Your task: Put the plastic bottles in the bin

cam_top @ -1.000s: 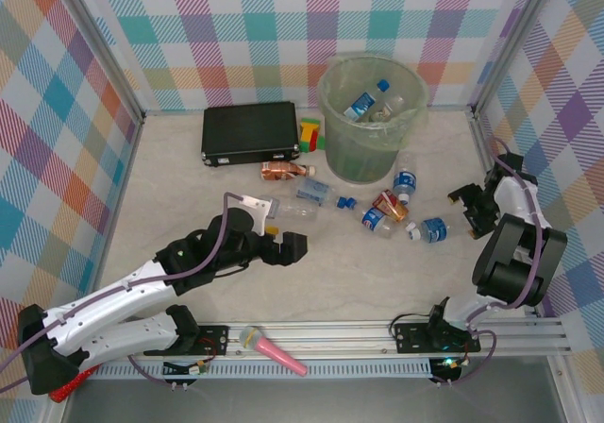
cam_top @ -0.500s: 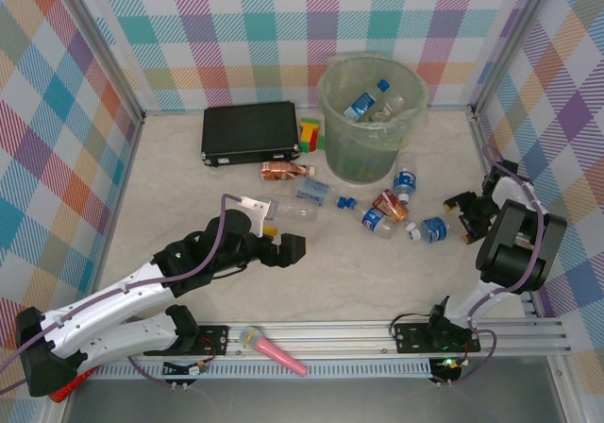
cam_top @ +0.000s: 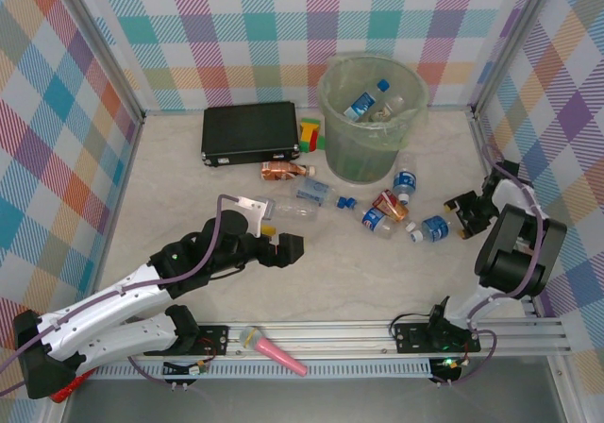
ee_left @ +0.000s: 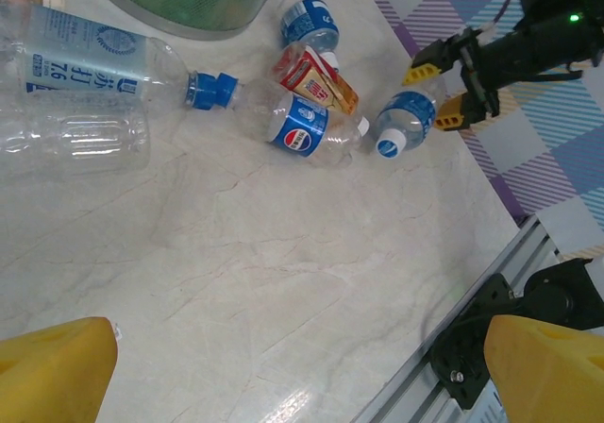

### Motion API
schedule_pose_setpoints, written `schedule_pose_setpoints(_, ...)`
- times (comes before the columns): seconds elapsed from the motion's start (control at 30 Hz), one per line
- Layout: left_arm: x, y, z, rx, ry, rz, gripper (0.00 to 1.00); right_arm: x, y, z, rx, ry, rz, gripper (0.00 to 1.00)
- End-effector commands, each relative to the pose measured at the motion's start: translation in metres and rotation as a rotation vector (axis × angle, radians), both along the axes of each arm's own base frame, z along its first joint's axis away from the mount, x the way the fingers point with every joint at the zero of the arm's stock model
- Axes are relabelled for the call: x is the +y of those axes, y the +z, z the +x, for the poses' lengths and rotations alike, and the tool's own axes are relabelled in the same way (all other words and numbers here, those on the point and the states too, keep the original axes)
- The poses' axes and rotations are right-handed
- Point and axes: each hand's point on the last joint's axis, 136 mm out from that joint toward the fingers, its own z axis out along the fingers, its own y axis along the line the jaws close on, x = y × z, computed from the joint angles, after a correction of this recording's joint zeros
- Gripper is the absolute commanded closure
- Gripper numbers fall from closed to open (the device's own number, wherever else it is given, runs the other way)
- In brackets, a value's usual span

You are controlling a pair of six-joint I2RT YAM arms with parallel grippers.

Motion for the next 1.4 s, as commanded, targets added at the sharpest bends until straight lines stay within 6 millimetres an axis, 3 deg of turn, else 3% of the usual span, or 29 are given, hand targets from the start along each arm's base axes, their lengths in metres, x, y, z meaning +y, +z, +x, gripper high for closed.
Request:
schedule_pose_setpoints(0.0,0.005,0.005,-0.001,-0.017,0.012,0.010,0.00,-0.001,0.030,0.000,-0.099,-0.034,-0.025,0.39)
schedule_pose_setpoints(0.23,0.006,0.011,0.004,-0.026,0.039,0.016,0.00,0.007,0.099,0.004,-0.343,-0.016,-0.105,0.39)
schedule_pose_setpoints(0.33,0.007,0.015,0.008,-0.031,0.057,0.018,0.00,0.015,0.138,0.009,-0.447,0.032,-0.177,0.39)
schedule_pose_setpoints(0.47,0.006,0.024,0.013,-0.040,0.078,0.015,0.00,0.028,0.204,0.020,-0.597,0.110,-0.311,0.40)
schedule_pose_setpoints(0.7,0.005,0.039,0.019,-0.050,0.109,-0.009,0.00,0.074,0.323,0.051,-0.887,0.259,-0.498,0.43)
schedule_pose_setpoints(0.9,0.006,0.041,0.019,-0.036,0.123,-0.022,0.00,0.114,0.396,0.087,-1.062,0.374,-0.579,0.42)
schedule_pose_setpoints(1.07,0.008,0.046,0.019,-0.044,0.128,-0.027,0.00,0.145,0.427,0.122,-1.208,0.500,-0.685,0.40)
schedule_pose_setpoints(1.2,0.011,0.051,0.017,-0.050,0.132,-0.029,0.00,0.163,0.419,0.151,-1.226,0.594,-0.725,0.41)
schedule_pose_setpoints(1.37,0.017,0.055,0.015,-0.058,0.137,-0.032,0.00,0.171,0.401,0.178,-1.238,0.678,-0.806,0.41)
